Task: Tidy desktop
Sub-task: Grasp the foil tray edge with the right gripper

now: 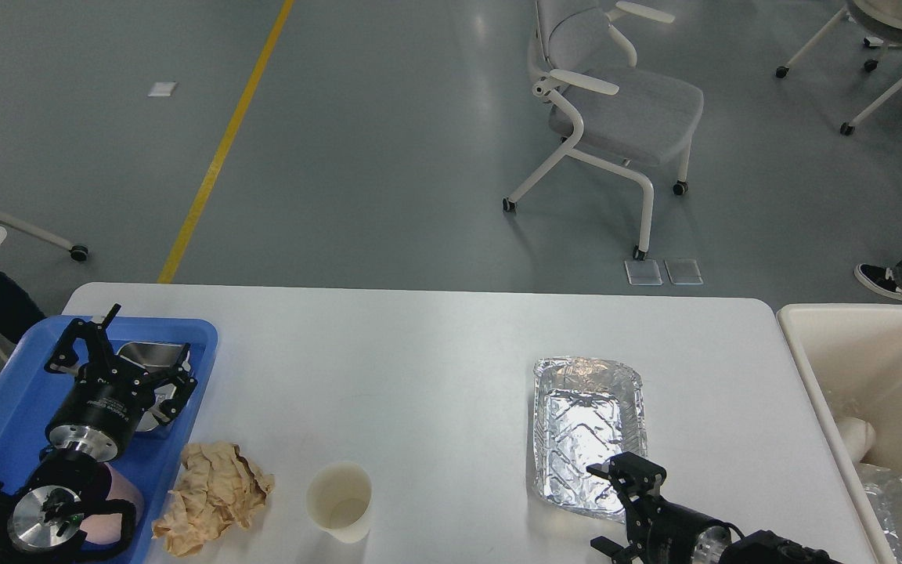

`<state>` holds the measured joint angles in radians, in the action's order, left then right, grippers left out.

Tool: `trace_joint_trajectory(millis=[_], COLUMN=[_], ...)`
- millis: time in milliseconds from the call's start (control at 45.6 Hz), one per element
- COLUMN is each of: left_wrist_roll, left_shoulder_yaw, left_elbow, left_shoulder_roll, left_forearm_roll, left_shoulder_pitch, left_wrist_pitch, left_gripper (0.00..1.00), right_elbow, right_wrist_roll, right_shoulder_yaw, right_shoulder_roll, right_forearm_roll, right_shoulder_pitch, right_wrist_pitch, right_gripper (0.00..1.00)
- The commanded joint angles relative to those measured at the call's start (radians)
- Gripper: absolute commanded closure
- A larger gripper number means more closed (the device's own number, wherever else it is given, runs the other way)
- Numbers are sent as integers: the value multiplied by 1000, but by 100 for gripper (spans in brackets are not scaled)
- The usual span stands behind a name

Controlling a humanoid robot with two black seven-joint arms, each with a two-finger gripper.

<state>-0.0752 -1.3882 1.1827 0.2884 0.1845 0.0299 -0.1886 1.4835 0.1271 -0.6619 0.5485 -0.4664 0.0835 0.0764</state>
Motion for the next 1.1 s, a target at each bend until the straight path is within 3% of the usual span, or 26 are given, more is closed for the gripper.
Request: trace_joint_trajectory(millis=[0,176,417,658,900,1075], left_wrist_roll=[0,0,0,0,0,0], left_shoulder_yaw=[0,0,0,0,0,0], left_elbow=[0,0,0,0,0,0], left_shoulder_roll=[0,0,0,0,0,0], left_forearm_roll=[1,0,0,0,0,0], left_shoulder_pitch=[-1,-2,-2,-4,-7,-10], left_wrist_pitch=[0,0,0,-2,-2,-3], left_gripper=[3,3,3,3,3,3], right_elbow=[-5,-38,-55,-66,-68,-60], right_wrist_roll=[9,12,12,12,11,2], right_shoulder_yaw=[1,1,-2,-2,-2,-2], right_shoulder_roll=[-12,-33,-50,-48,-47,-39], right_forearm_roll=[0,0,2,2,2,2], right_shoulder_pitch=[-1,4,9,9,7,-2], right_wrist_pitch=[2,19,36,57,111,117], right_gripper=[2,13,15,37,49,67])
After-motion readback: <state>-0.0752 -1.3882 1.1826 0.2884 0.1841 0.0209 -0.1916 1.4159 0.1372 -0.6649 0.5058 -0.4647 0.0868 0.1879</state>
